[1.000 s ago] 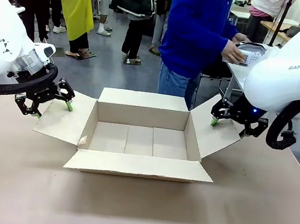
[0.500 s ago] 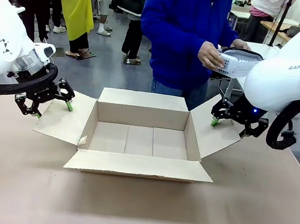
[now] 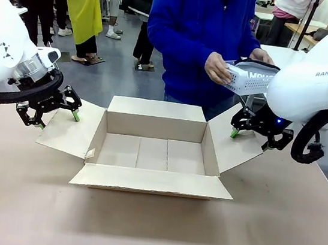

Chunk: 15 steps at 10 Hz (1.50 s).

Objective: Pack the gift set into the box.
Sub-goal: Lift both hands away from the flaps of the Package Box.

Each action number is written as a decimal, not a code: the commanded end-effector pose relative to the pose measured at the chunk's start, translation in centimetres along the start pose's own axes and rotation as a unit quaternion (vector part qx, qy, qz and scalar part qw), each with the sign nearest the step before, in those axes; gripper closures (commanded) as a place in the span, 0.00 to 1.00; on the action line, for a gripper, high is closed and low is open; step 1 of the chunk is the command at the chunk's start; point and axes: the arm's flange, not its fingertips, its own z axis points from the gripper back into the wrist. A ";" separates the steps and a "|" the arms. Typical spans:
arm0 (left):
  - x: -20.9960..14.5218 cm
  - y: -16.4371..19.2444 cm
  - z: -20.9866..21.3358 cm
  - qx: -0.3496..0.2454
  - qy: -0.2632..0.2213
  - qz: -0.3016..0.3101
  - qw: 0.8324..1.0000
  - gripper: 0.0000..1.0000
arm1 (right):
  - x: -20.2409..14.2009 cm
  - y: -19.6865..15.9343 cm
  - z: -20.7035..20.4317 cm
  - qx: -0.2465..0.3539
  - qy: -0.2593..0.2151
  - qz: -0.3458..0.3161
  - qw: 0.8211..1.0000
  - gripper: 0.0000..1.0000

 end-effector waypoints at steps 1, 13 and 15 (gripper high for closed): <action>0.0 -0.1 0.2 0.009 -0.003 0.005 1.000 0.00 | 0.2 -0.1 0.3 -0.008 -0.003 0.004 1.000 0.00; 0.0 -0.1 0.2 0.009 -0.003 0.005 1.000 0.00 | 0.2 -0.1 0.3 -0.008 -0.003 0.004 1.000 0.00; 0.0 -0.1 0.2 0.009 -0.003 0.005 1.000 0.00 | 0.2 -0.1 0.3 -0.008 -0.003 0.004 1.000 0.00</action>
